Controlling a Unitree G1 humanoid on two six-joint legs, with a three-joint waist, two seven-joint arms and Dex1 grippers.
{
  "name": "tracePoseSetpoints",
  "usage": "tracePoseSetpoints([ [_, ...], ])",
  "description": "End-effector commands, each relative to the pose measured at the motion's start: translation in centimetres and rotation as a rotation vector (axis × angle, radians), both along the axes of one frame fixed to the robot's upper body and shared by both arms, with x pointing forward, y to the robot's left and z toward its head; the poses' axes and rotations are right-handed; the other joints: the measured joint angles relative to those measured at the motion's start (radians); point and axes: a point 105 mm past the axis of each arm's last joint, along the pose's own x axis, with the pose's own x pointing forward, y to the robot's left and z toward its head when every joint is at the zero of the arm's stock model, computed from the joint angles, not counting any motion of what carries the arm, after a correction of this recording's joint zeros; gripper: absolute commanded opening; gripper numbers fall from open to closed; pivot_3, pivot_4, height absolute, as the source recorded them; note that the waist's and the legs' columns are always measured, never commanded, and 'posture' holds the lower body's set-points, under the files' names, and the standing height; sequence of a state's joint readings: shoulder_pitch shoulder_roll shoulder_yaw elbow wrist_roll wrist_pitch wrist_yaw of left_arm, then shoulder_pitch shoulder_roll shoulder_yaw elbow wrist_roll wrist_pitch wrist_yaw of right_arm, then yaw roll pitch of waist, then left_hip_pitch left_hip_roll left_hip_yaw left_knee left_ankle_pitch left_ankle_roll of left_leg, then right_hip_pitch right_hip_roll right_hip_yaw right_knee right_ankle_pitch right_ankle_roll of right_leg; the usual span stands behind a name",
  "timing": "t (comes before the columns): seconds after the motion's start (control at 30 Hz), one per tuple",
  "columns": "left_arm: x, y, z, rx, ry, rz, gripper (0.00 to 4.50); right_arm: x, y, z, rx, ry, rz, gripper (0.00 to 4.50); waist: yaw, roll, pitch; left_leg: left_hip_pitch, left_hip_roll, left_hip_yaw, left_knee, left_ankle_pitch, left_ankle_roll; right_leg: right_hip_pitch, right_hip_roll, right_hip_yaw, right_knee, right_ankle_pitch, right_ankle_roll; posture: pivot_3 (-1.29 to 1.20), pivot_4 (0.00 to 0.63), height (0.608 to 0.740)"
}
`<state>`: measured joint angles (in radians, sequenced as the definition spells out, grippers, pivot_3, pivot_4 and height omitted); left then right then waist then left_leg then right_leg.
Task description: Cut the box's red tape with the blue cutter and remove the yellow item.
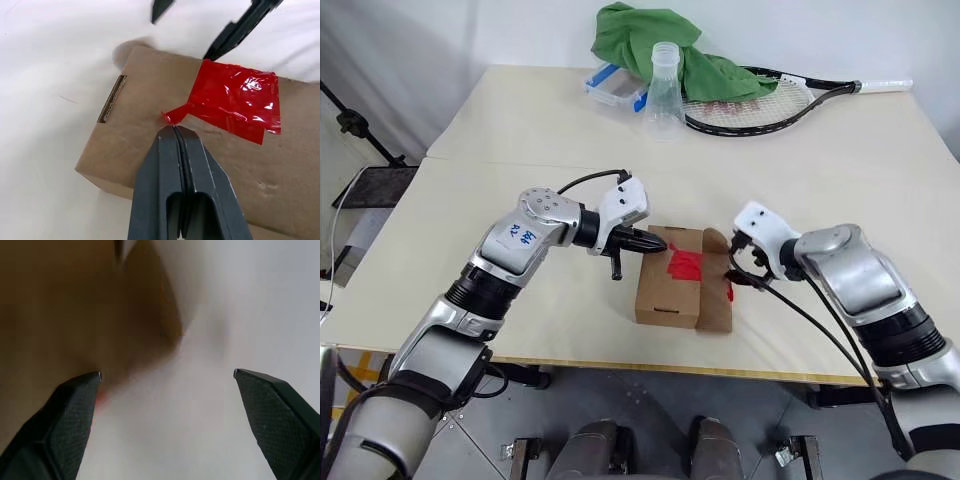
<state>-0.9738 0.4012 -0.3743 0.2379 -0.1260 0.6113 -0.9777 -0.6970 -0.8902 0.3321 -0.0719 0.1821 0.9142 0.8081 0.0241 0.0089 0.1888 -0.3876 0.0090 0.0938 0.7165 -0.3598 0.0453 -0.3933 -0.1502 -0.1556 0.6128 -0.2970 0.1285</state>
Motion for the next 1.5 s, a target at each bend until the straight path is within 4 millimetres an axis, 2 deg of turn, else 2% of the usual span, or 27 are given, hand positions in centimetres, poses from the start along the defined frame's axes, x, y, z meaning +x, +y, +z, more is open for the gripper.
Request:
tracePoseSetpoints([
  [0.03, 0.2, 0.8, -1.8, 0.052, 0.036, 0.050, 0.00, -0.4, -1.4, -0.5, -0.029, 0.024, -0.024, 4.45, 0.001, -0.001, 0.000, 0.000, 0.001, 0.000, 0.000, 0.000, 0.000, 0.000, 0.000, 0.000, 0.000, 0.000, 0.000, 0.00, 0.150, 0.740],
  [0.17, 0.2, 1.0, -1.8, 0.050, 0.038, 0.059, 0.00, -0.6, -1.2, 1.0, 0.121, 0.027, -0.054, 4.45, 0.001, -0.001, 0.000, 0.000, 0.001, 0.000, 0.000, 0.000, 0.000, 0.000, 0.000, 0.000, 0.000, 0.000, 0.000, 0.00, 0.150, 0.740],
  [0.23, 0.1, 1.0, -1.8, 0.048, 0.038, 0.060, 0.00, -0.7, -0.7, 2.2, 0.266, 0.052, -0.082, 4.45, 0.000, -0.001, 0.000, 0.000, 0.001, 0.000, 0.000, 0.000, 0.000, 0.000, 0.000, 0.000, 0.000, 0.000, 0.000, 0.00, 0.150, 0.740],
  [0.3, 0.1, 1.0, -1.8, 0.048, 0.040, 0.060, 0.00, -1.0, -0.4, 3.1, 0.491, 0.175, -0.147, 4.45, 0.000, -0.001, 0.000, 0.000, 0.001, 0.000, 0.000, 0.000, 0.000, 0.000, 0.001, 0.000, 0.001, 0.000, 0.000, 0.00, 0.150, 0.740],
  [0.37, 0.1, 1.0, -1.9, 0.047, 0.041, 0.059, 0.00, -1.3, 0.1, 3.1, 0.640, 0.298, -0.177, 4.45, 0.000, 0.000, 0.000, 0.000, 0.001, 0.000, 0.001, 0.000, 0.000, 0.000, 0.001, 0.000, 0.001, 0.000, 0.000, 0.00, 0.150, 0.740],
  [0.5, 0.0, 0.7, -1.7, 0.045, 0.038, 0.048, 0.00, -1.0, 0.9, 2.3, 0.806, 0.445, -0.199, 4.45, 0.000, -0.001, 0.000, 0.000, 0.001, 0.000, 0.001, 0.000, 0.000, 0.000, 0.001, 0.000, 0.002, 0.000, 0.000, 0.00, 0.150, 0.740],
  [0.8, 0.0, 0.9, -1.4, 0.044, 0.026, 0.050, 0.00, -0.4, 0.9, -0.3, 0.837, 0.575, -0.259, 4.45, -0.004, 0.000, -0.001, 0.001, 0.001, 0.001, 0.001, 0.000, 0.000, 0.000, 0.001, 0.001, 0.003, 0.000, 0.000, 0.00, 0.150, 0.740],
  [1.03, -0.5, 0.9, -1.7, 0.047, 0.034, 0.040, 0.00, 0.5, 2.6, -1.3, 0.887, 0.644, -0.223, 4.45, -0.019, -0.002, -0.002, 0.002, 0.001, 0.002, 0.001, 0.000, 0.000, 0.000, 0.001, 0.002, 0.004, 0.000, 0.000, 0.00, 0.150, 0.740],
  [1.13, -0.7, 0.9, -1.8, 0.051, 0.034, 0.037, 0.00, 1.6, 3.4, -1.8, 0.889, 0.647, -0.244, 3.84, -0.028, -0.002, -0.003, 0.003, 0.001, 0.002, 0.001, 0.001, -0.001, 0.000, 0.001, 0.002, 0.005, 0.000, 0.000, 0.00, 0.150, 0.740],
  [1.37, -0.8, 1.3, -1.8, 0.053, 0.028, 0.043, 0.00, 1.8, 3.4, -1.3, 0.903, 0.649, -0.254, 1.48, -0.029, -0.002, -0.003, 0.003, 0.002, 0.002, 0.000, 0.001, -0.001, -0.001, 0.001, 0.003, 0.006, 0.000, -0.001, 0.00, 0.150, 0.740],
  [1.5, -1.0, 1.5, -2.0, 0.053, 0.031, 0.049, 0.00, 1.7, 2.9, -0.1, 0.928, 0.638, -0.295, 0.18, -0.029, -0.002, -0.003, 0.002, 0.002, 0.002, 0.000, 0.001, -0.001, -0.002, 0.001, 0.003, 0.006, 0.000, -0.001, 0.00, 0.150, 0.740],
])
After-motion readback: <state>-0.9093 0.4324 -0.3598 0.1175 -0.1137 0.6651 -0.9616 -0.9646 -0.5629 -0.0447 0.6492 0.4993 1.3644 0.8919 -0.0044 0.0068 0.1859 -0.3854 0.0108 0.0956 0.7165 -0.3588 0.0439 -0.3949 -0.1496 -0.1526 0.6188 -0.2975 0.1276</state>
